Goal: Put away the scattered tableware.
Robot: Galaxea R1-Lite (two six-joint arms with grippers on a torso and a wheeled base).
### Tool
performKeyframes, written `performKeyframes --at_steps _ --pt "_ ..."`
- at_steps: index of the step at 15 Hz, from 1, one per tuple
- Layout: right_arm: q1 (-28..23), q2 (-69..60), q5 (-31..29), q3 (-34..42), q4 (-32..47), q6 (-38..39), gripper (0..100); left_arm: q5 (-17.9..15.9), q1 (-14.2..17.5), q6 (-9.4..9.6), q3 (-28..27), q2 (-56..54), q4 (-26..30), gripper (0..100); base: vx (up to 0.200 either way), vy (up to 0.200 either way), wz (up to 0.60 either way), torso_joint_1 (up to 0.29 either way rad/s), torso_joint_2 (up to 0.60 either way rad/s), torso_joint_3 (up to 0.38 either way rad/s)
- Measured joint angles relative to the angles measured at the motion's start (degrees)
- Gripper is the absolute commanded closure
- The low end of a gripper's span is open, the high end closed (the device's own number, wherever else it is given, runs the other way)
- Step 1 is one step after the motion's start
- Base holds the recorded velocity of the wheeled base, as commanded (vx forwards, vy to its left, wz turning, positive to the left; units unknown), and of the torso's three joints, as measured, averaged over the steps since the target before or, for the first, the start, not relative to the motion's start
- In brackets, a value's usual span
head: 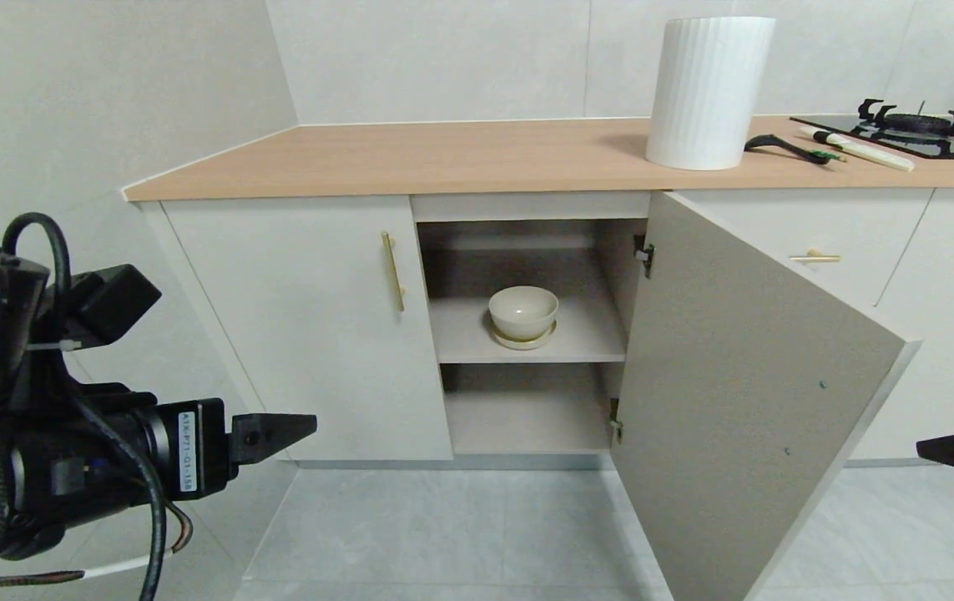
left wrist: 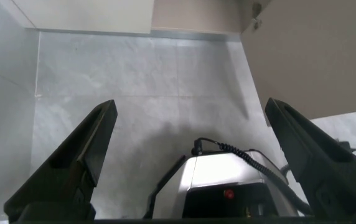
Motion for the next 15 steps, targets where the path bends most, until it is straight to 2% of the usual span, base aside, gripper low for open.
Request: performKeyframes --at_steps 4,7,12,15 --pt "-5.6 4.13 -0.3 0.61 -9.97 0.55 0 0.06 0.02 -0.02 0.0 0.02 -0.02 0 0.0 0.0 0.0 0.0 0.0 0.0" --pt "-7.06 6.92 -0.44 2.21 -17.49 1.6 0 0.06 0.07 -0.06 0.0 0.02 0.01 0 0.0 0.0 0.0 0.0 0.0 0.0" --pt "-7.08 10.9 -0.16 3.41 -21.11 4.85 0 0.11 0.05 -0.06 0.0 0.02 0.0 0 0.0 0.0 0.0 0.0 0.0 0.0" --pt "-4.3 11.97 -0.17 4.88 -23.99 5.67 0 0.09 0.02 -0.06 0.0 0.02 -0.05 0 0.0 0.0 0.0 0.0 0.0 0.0"
